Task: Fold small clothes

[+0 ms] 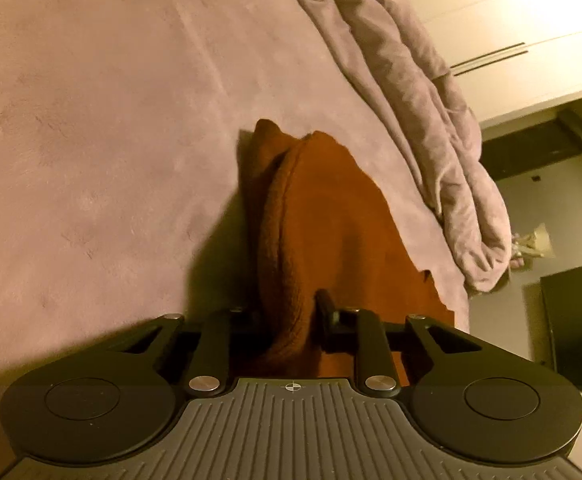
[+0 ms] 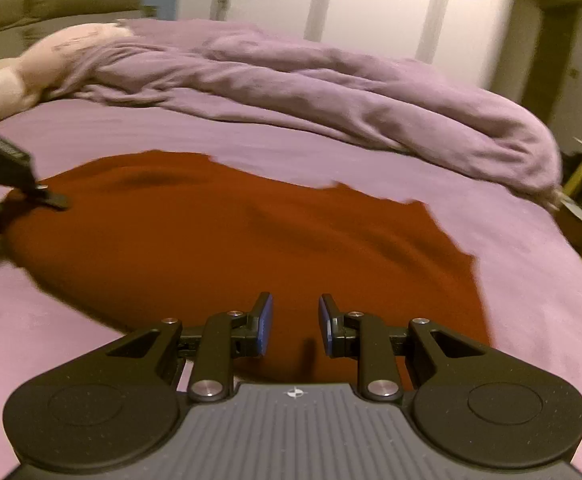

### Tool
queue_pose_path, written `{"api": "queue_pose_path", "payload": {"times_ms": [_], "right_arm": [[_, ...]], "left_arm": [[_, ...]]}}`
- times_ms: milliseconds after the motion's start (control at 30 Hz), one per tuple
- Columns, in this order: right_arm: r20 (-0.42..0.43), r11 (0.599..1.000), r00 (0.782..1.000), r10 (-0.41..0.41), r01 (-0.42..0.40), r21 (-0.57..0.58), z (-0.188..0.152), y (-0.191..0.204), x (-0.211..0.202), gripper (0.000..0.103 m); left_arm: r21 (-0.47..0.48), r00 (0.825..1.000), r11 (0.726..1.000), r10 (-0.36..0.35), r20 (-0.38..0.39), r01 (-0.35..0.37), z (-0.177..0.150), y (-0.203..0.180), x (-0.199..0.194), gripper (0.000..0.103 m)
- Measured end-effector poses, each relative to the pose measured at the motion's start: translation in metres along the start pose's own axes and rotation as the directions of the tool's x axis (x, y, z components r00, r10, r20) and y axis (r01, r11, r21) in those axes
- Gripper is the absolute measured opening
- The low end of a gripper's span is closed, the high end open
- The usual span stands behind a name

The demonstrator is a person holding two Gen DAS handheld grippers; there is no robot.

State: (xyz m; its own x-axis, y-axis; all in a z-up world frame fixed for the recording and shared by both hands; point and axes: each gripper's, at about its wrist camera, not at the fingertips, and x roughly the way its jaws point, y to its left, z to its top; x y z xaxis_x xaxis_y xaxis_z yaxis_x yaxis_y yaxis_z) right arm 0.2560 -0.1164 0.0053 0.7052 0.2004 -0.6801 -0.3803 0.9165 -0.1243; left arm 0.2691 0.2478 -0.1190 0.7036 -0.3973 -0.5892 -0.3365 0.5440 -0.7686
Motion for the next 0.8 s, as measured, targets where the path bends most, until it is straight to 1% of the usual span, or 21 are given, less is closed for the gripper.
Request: {"api": "queue_pose_path", "payload": {"times_ms": [33, 67, 133, 167, 233, 300, 367, 433, 467, 533, 633, 700, 800], "right_arm": [[0.002, 1.000, 1.000, 0.021, -0.021, -0.017, 0.002, 0.009, 0.003, 0.023], [0.003, 0.999, 0.999, 0.036, -0.035, -0.036, 0.003, 0.016, 0.005, 0.023], [0.008, 0.996, 0.998, 0.060, -0.059, -0.068, 0.006, 0.033, 0.011, 0.023], [0.011, 0.995, 0.997, 0.072, -0.071, -0.077, 0.009, 0.041, 0.014, 0.023], [0.020, 0.991, 0.994, 0.109, -0.107, -0.080, 0.015, 0.055, 0.019, 0.023], [0.035, 0.987, 0.990, 0.139, -0.136, -0.090, 0.017, 0.069, 0.021, 0.023], [0.030, 0.984, 0.990, 0.138, -0.134, -0.119, 0.015, 0.083, 0.026, 0.023], [-0.022, 0.981, 0.992, 0.127, -0.129, -0.145, 0.006, 0.093, 0.038, 0.023], [-0.035, 0.980, 0.992, 0.124, -0.128, -0.155, 0.003, 0.096, 0.042, 0.023], [-0.021, 0.977, 0.992, 0.123, -0.125, -0.174, 0.003, 0.095, 0.034, 0.023], [0.002, 0.981, 0.989, 0.148, -0.146, -0.126, 0.006, 0.082, 0.020, 0.022], [0.033, 0.988, 0.992, 0.124, -0.120, -0.098, 0.005, 0.069, 0.008, 0.022], [0.067, 0.996, 0.994, 0.083, -0.081, -0.031, 0.001, 0.041, -0.009, 0.022]], "left_arm": [[0.001, 1.000, 1.000, -0.009, 0.000, 0.009, 0.000, 0.002, 0.000, 0.025], [0.003, 1.000, 1.000, -0.007, 0.001, 0.007, 0.001, 0.003, 0.001, 0.030], [-0.020, 1.000, 1.000, -0.016, 0.000, 0.016, 0.002, 0.007, 0.004, 0.033], [-0.038, 1.000, 0.999, -0.026, 0.002, 0.026, 0.003, 0.009, 0.005, 0.036], [-0.068, 0.999, 0.997, -0.043, 0.000, 0.043, 0.005, 0.012, 0.006, 0.037], [-0.071, 0.999, 0.997, -0.043, -0.002, 0.043, 0.006, 0.012, 0.006, 0.036], [-0.053, 1.000, 0.998, -0.031, -0.002, 0.031, 0.007, 0.010, 0.005, 0.024], [-0.039, 1.000, 0.999, -0.029, -0.002, 0.029, 0.007, 0.008, 0.002, 0.019], [-0.037, 1.000, 0.999, -0.031, -0.002, 0.031, 0.008, 0.006, 0.001, 0.019], [-0.025, 0.999, 0.999, -0.037, 0.007, 0.037, 0.010, 0.001, -0.004, 0.018], [-0.005, 0.999, 0.999, -0.045, 0.018, 0.045, 0.012, -0.012, -0.009, 0.018], [0.026, 0.998, 0.998, -0.052, 0.026, 0.052, 0.013, -0.026, -0.013, 0.017], [0.111, 0.997, 0.992, -0.068, 0.029, 0.064, 0.010, -0.061, -0.019, 0.017]]}}
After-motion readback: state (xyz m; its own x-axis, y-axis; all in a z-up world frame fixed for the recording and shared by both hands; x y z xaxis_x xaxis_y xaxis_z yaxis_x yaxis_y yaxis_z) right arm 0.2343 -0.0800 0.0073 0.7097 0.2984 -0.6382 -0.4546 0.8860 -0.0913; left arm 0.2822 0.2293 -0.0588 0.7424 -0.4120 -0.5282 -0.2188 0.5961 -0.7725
